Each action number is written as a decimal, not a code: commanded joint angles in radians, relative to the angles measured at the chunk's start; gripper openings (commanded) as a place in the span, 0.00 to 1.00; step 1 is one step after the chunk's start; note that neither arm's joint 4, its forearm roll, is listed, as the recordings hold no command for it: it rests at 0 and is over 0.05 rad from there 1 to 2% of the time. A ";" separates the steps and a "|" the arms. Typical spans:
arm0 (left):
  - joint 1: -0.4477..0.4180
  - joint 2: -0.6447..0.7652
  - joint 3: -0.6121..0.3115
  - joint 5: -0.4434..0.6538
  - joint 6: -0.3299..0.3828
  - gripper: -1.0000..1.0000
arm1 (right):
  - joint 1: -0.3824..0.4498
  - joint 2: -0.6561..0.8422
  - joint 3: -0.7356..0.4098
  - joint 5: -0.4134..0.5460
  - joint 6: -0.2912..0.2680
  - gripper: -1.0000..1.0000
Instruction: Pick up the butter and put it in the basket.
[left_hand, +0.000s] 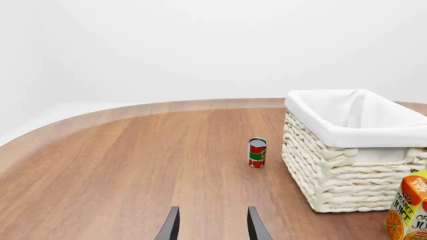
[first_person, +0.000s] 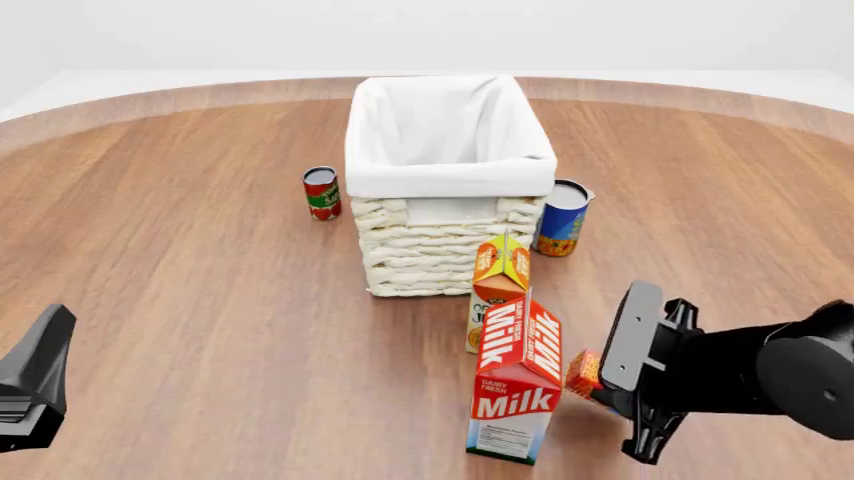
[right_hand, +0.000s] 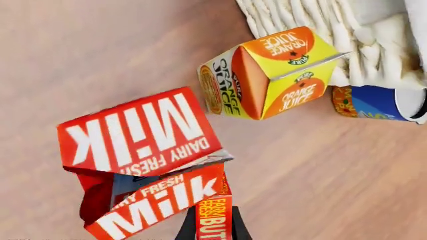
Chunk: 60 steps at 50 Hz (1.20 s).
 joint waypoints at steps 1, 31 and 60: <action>0.000 0.000 0.000 0.000 0.000 1.00 | -0.007 -0.100 -0.069 0.092 0.036 0.00; 0.000 0.000 0.000 0.000 0.000 1.00 | -0.032 -0.229 -0.562 0.226 0.258 0.00; 0.000 0.000 0.000 0.000 0.000 1.00 | -0.015 0.006 -1.045 0.262 0.419 0.00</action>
